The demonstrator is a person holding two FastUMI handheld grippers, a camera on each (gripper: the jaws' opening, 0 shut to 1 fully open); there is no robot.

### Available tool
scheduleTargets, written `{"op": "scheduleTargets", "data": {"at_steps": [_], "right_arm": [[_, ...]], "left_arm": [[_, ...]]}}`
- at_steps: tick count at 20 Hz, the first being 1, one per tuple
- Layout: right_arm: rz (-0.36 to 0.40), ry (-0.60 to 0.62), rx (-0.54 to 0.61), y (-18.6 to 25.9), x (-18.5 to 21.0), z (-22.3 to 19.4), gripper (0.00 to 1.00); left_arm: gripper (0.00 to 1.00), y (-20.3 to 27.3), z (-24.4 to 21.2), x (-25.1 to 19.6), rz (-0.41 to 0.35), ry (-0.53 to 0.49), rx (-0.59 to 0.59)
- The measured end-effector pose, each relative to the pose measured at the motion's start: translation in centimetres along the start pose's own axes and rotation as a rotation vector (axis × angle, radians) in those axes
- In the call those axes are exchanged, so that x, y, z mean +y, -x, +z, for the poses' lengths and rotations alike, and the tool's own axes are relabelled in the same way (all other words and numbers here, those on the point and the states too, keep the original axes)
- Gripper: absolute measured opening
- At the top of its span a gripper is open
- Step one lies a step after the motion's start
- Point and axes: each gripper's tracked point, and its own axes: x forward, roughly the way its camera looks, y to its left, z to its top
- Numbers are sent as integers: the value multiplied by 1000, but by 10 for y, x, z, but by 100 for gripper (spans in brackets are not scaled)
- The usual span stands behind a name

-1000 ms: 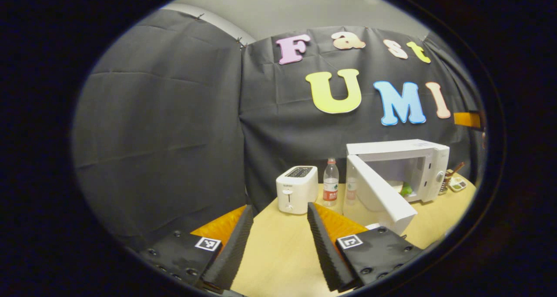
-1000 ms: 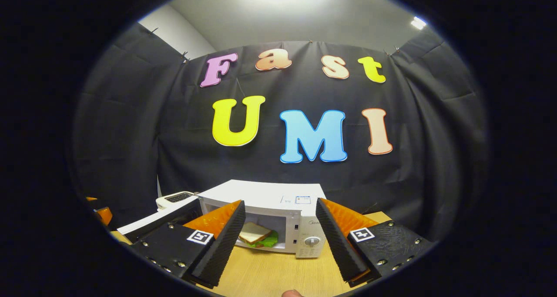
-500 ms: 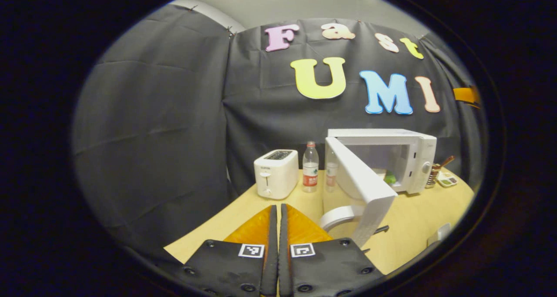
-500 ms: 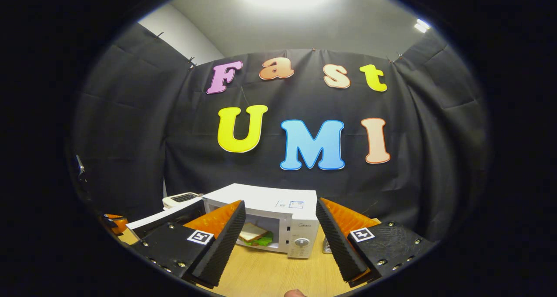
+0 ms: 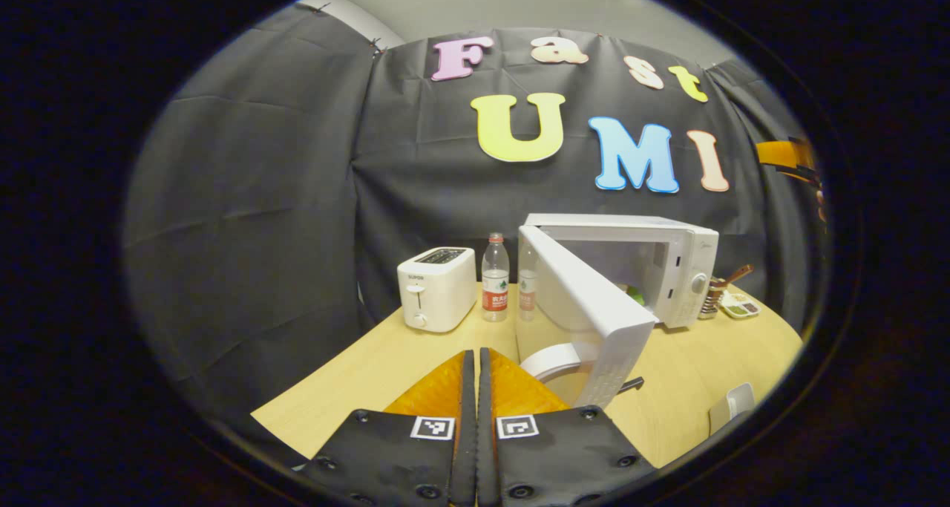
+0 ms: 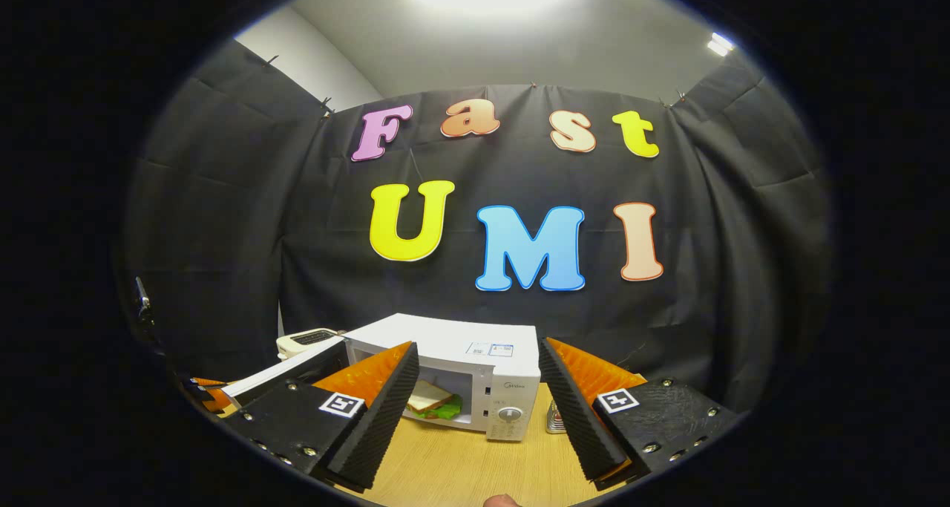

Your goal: Open the microwave oven with the left hand, put the food in, and close the microwave oven.

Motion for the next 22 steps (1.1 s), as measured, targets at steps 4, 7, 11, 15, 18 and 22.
{"op": "scheduleTargets", "data": {"at_steps": [4,7,11,15,18,22], "right_arm": [[-8,6,19,3,-1,-5,98],[-23,4,29,6,-4,-6,98],[-65,6,38,15,-15,-7,98],[-118,6,50,22,-30,-11,98],[-164,5,58,29,-42,-13,98],[-235,-1,72,38,-58,-16,98]], "left_arm": [[7,-6,3,-32,-88,-22,8],[7,-12,6,-61,-169,-50,9],[7,-21,9,-94,-263,-70,6],[7,-34,15,-124,-355,-100,3],[7,-44,21,-149,-417,-112,-3],[7,-55,28,-180,-501,-125,-11]]}}
